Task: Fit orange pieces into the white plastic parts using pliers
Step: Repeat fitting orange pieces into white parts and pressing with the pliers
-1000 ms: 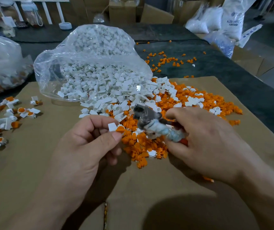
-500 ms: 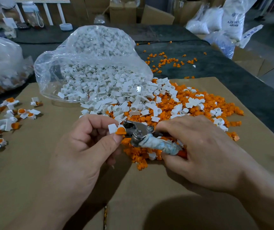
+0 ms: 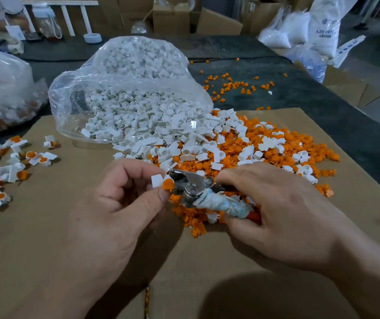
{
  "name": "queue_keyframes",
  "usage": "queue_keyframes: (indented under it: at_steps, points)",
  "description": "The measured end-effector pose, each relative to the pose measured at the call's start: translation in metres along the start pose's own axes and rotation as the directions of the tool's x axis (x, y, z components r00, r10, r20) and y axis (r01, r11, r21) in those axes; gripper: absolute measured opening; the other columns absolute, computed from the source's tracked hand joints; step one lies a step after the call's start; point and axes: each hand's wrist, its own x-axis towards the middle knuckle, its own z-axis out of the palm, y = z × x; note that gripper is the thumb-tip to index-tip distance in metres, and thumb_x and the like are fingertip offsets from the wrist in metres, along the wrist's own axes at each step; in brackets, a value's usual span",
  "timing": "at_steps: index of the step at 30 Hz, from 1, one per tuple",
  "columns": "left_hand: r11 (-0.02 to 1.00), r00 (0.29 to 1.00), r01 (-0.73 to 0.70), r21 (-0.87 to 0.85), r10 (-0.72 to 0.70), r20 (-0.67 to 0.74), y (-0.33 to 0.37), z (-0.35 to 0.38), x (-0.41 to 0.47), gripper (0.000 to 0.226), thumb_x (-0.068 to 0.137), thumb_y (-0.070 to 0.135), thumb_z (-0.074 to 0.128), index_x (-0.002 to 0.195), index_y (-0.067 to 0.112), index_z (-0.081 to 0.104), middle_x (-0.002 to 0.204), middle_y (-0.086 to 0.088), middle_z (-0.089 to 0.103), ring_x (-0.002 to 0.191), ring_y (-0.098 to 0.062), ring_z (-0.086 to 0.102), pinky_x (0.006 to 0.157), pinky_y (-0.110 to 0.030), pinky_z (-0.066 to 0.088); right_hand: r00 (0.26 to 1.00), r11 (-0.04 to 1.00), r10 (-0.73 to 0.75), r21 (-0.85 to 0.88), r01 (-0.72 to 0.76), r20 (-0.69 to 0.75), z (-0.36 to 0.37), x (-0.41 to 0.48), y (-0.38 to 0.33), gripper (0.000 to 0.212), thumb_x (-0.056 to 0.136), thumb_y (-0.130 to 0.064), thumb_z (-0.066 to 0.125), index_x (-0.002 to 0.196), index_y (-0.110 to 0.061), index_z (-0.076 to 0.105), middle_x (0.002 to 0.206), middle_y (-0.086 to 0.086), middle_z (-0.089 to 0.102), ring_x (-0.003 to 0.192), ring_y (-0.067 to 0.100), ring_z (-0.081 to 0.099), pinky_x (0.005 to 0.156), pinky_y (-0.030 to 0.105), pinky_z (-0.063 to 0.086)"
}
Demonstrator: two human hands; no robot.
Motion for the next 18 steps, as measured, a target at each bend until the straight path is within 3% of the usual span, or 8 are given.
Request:
queue_keyframes:
  at_steps: [7,13,18]
  points:
    - [0.999,0.999,-0.017,0.034,0.016,0.050,-0.0047,-0.0017,-0.0014,0.023,0.071,0.038,0.074,0.093,0.031,0.074,0.066,-0.001,0.063,0.055,-0.016,0.057,0.048,-0.026,0.048,1.000,0.999,0.005,-0.032,-0.005,0.004,0.0002,0.0002,-0.0014,0.055,0.080,-0.054,0.035,0.128,-0.033,0.051,0.114,-0.017,0.058,0.104,0.008,0.053,0.083,0.031,0.048]
    - [1.000,0.997,-0.022,0.002,0.022,0.073,-0.0074,-0.0056,-0.0008,0.021,0.075,0.034,0.074,0.095,0.028,0.075,0.069,-0.001,0.065,0.055,-0.013,0.060,0.049,-0.022,0.051,0.999,0.999,0.007,-0.051,-0.004,0.051,-0.0025,0.0020,-0.0043,0.056,0.081,-0.055,0.031,0.127,-0.034,0.055,0.107,-0.019,0.061,0.096,0.004,0.052,0.081,0.024,0.038]
    - [0.999,0.995,-0.031,-0.011,0.032,0.093,-0.0067,-0.0054,-0.0005,0.020,0.077,0.032,0.072,0.096,0.029,0.075,0.071,0.001,0.067,0.057,-0.012,0.063,0.050,-0.023,0.051,0.999,0.997,0.002,-0.073,0.001,0.046,-0.0038,0.0027,-0.0068,0.045,0.080,-0.057,0.029,0.104,-0.037,0.061,0.080,-0.017,0.057,0.077,0.007,0.050,0.072,0.032,0.040]
